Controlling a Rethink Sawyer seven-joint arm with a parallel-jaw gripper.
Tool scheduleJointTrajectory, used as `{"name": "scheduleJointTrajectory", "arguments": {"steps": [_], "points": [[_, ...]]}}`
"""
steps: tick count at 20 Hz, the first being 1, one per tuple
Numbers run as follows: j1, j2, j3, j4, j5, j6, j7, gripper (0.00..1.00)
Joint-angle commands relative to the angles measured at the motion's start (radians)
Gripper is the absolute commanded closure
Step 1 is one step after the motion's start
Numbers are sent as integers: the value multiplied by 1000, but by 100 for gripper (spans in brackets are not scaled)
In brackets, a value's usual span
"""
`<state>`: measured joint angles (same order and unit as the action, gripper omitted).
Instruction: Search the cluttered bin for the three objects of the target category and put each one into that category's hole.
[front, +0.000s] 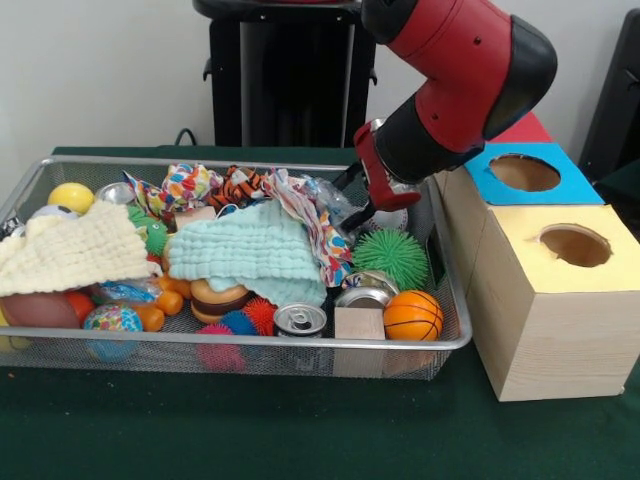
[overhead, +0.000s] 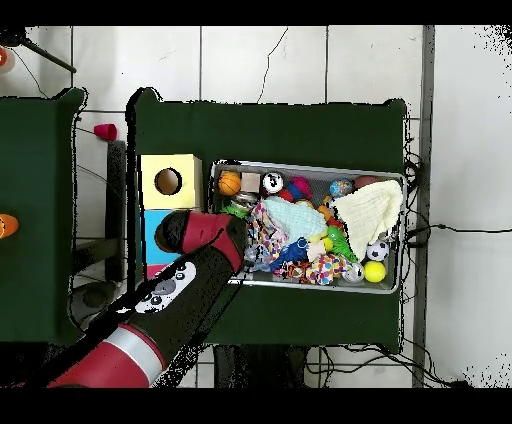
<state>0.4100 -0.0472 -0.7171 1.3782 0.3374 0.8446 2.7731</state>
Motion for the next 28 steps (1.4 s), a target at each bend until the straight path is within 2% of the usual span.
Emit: {"name": "scheduleJointTrajectory", "arguments": {"steps": [1,2,10,16,21,24,28], "points": [[-17,129,40,-12,28,87,289,0],[-15,131,38,-7,39,84,286,100],[3,162,-3,-32,36,127,299,100],[11,167,-3,-24,78,127,337,100],[12,142,-17,-23,78,157,302,100],[11,97,-9,-26,77,194,265,100],[26,29,-7,-73,87,317,264,100]]}}
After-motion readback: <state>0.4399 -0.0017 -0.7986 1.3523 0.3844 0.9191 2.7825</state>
